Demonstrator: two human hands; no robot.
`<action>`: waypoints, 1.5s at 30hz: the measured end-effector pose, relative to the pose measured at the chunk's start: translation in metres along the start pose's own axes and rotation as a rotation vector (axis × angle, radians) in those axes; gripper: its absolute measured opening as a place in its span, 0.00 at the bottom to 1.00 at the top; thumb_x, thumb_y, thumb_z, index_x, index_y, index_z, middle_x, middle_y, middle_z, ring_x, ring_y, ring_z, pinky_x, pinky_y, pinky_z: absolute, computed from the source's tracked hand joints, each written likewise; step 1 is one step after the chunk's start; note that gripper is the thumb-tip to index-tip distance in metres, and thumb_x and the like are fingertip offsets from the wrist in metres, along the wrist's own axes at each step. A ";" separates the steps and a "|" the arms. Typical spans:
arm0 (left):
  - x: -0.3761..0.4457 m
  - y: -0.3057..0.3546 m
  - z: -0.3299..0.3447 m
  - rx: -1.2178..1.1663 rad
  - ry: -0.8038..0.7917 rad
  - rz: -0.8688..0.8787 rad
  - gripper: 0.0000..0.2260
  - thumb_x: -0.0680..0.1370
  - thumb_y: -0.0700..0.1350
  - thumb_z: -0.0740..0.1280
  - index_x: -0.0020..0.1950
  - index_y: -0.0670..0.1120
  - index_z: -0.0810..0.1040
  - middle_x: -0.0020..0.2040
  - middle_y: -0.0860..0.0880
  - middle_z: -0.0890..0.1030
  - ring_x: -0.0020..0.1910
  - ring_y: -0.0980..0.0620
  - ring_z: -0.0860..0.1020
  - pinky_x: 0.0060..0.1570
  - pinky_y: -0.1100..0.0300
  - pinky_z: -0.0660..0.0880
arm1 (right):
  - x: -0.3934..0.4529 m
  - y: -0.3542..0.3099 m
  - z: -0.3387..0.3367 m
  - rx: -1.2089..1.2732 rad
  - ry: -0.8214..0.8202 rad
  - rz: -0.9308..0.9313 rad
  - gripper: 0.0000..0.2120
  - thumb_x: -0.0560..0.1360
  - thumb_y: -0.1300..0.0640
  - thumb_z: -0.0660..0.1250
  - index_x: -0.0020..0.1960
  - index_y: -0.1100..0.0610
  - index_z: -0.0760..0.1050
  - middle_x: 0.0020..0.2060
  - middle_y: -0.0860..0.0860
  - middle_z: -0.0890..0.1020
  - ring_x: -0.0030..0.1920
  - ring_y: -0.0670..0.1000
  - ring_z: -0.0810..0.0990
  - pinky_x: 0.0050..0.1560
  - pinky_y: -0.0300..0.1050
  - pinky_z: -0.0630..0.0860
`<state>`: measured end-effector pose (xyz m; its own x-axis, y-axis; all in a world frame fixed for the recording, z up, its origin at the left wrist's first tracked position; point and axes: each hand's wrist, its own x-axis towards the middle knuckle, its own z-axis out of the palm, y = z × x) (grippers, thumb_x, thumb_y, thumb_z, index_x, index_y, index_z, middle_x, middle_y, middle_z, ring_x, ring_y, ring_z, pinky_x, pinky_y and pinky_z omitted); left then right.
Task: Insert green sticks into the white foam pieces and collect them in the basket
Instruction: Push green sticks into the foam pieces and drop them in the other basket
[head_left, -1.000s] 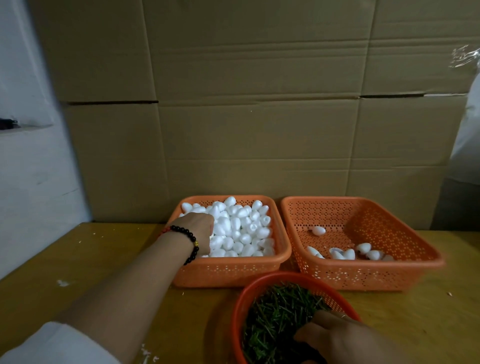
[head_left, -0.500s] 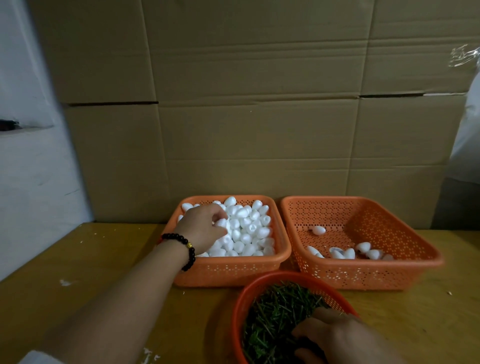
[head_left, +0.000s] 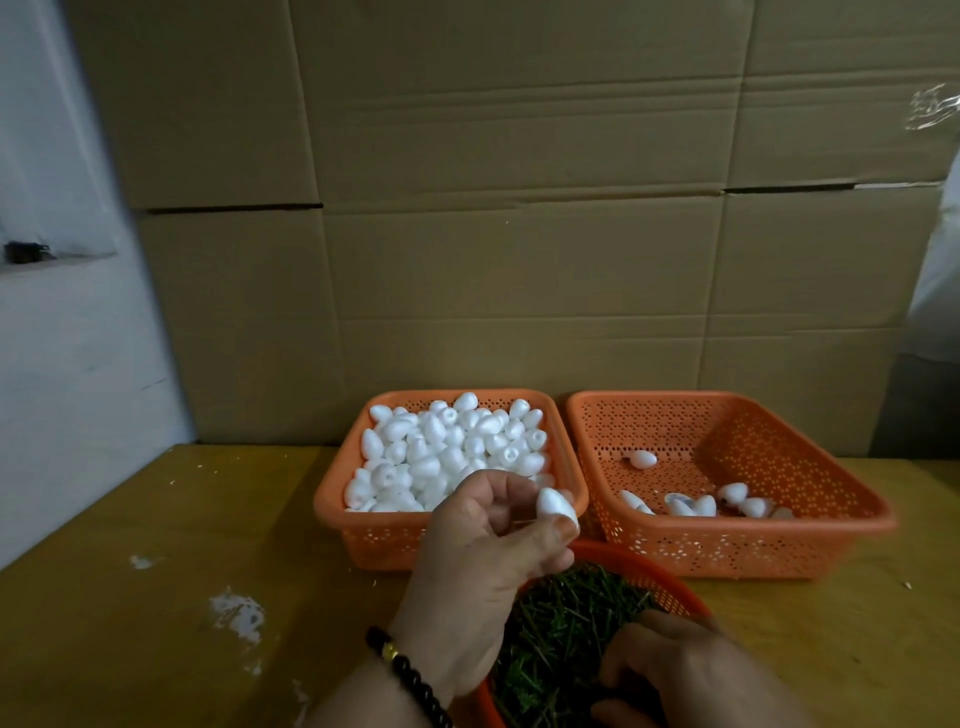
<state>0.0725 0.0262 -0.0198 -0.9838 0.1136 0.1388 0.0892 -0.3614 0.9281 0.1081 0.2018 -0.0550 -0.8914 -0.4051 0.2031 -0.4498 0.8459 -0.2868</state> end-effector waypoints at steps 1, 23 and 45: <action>-0.001 0.002 0.001 -0.028 -0.004 -0.006 0.18 0.62 0.40 0.76 0.48 0.41 0.77 0.47 0.42 0.84 0.48 0.44 0.82 0.41 0.57 0.79 | 0.000 -0.002 -0.001 -0.006 -0.007 0.008 0.18 0.72 0.34 0.60 0.57 0.41 0.71 0.49 0.32 0.70 0.56 0.34 0.67 0.58 0.27 0.59; -0.008 0.014 0.001 -0.452 -0.138 -0.282 0.14 0.70 0.35 0.66 0.55 0.41 0.76 0.55 0.37 0.82 0.39 0.48 0.83 0.34 0.59 0.79 | -0.005 -0.008 0.002 -0.052 0.294 -0.089 0.17 0.49 0.42 0.77 0.32 0.39 0.72 0.29 0.33 0.73 0.34 0.34 0.76 0.38 0.34 0.78; -0.003 0.005 -0.003 -0.614 -0.163 -0.390 0.15 0.70 0.33 0.65 0.57 0.35 0.80 0.55 0.34 0.81 0.36 0.49 0.79 0.31 0.60 0.78 | -0.004 -0.007 0.000 0.065 0.506 -0.057 0.20 0.48 0.57 0.84 0.32 0.45 0.79 0.29 0.37 0.79 0.30 0.40 0.79 0.32 0.34 0.75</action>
<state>0.0759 0.0217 -0.0166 -0.8863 0.4580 -0.0678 -0.4119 -0.7131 0.5672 0.1148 0.1976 -0.0536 -0.7340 -0.2176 0.6434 -0.5140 0.7972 -0.3167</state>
